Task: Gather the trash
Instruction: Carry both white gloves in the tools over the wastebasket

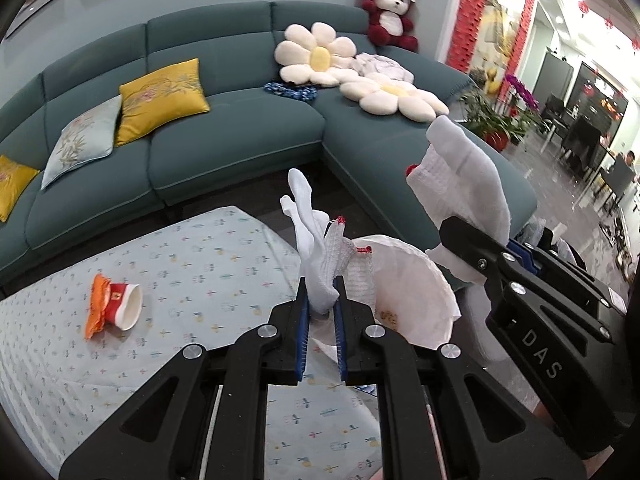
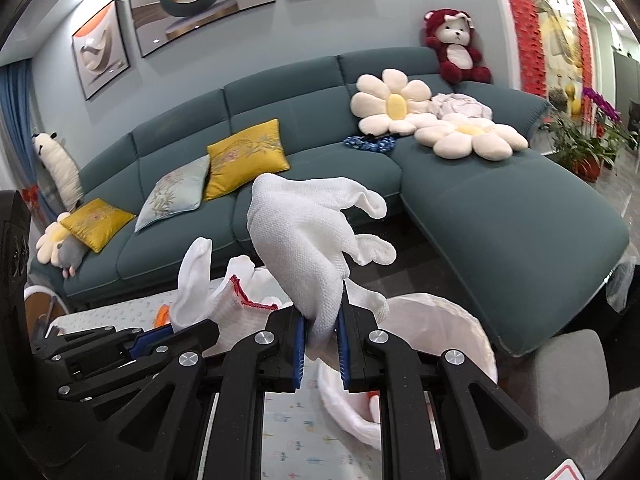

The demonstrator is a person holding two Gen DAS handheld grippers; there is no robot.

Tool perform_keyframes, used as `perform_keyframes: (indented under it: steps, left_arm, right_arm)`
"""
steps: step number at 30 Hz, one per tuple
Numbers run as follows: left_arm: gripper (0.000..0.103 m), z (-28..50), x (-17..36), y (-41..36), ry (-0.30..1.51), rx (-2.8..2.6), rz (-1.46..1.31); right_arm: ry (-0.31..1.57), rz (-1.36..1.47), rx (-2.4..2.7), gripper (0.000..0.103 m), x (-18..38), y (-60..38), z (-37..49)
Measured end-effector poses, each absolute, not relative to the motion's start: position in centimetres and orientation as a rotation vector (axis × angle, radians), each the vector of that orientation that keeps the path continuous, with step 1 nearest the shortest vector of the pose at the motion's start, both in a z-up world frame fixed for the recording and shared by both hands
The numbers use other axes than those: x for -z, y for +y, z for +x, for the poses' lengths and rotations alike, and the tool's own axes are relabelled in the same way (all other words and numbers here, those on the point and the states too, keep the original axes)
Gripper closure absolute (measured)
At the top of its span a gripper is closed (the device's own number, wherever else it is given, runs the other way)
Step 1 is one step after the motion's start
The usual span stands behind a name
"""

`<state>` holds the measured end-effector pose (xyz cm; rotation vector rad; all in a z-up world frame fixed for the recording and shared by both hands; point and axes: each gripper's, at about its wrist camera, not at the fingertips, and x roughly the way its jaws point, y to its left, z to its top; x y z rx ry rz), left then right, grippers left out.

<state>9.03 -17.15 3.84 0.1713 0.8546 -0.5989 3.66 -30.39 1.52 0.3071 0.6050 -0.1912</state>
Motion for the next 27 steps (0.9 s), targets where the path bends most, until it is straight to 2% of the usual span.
perform_keyframes:
  steps: [27]
  left_arm:
    - [0.092,9.1,-1.5,-23.6,0.916,0.674,0.222]
  right_arm:
    - [0.654,0.384,0.274,0.090,2.4,-35.1,3.2]
